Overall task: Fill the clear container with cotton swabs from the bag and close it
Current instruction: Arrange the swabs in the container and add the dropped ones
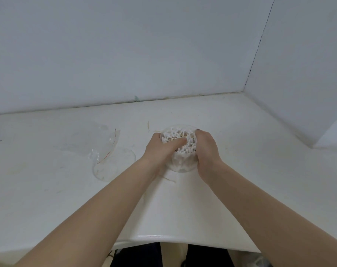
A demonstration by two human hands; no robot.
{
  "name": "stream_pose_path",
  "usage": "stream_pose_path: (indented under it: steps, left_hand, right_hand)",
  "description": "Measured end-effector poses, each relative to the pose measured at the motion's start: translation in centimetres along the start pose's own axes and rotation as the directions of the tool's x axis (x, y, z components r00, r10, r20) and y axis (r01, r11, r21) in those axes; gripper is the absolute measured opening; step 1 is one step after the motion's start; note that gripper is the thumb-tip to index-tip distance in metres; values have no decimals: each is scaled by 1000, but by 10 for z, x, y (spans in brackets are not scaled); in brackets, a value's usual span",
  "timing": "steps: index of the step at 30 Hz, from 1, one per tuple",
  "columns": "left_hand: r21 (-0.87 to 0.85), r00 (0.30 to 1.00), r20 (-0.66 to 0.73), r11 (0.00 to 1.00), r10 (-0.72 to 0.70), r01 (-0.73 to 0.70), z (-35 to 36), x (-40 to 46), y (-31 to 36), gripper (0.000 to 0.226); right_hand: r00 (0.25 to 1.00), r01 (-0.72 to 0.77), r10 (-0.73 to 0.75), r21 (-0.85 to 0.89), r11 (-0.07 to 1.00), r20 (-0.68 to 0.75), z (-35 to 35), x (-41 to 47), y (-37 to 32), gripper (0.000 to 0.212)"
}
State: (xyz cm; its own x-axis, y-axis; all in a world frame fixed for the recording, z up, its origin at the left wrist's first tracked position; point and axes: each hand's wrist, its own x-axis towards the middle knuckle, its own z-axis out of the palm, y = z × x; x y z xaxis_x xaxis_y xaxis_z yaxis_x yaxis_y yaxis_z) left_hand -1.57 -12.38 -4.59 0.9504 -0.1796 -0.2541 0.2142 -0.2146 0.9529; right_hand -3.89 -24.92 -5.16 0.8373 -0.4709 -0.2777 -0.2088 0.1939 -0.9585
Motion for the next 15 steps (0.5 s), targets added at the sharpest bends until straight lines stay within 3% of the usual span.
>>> stream_pose_path:
  steps: [2,5,9,11,15]
  left_hand:
    - [-31,999,33,999,-20,21,0,-5,4,69]
    - [80,998,-65,997,-18,23,4,-12,-5,100]
    - [-40,998,-37,998,47,-48,7,-14,-18,75]
    - [-85,998,-10,995,57,-57,9,-10,-16,78]
    - [-47,997,42,997,67,-65,6,-1,-7,84]
  right_hand:
    - [1000,15,-16,-26,1000,-5,-2,1,-4,53]
    - [1000,0,0,-66,998,5,-4,-7,-12,55]
    - [1000,3,-1,-69,998,27,-2,-8,-9,50]
    - [1000,16,-14,-66,998,26,0,-2,-2,56]
    - [1000,20,-19,-102,995,8,-2,4,0,50]
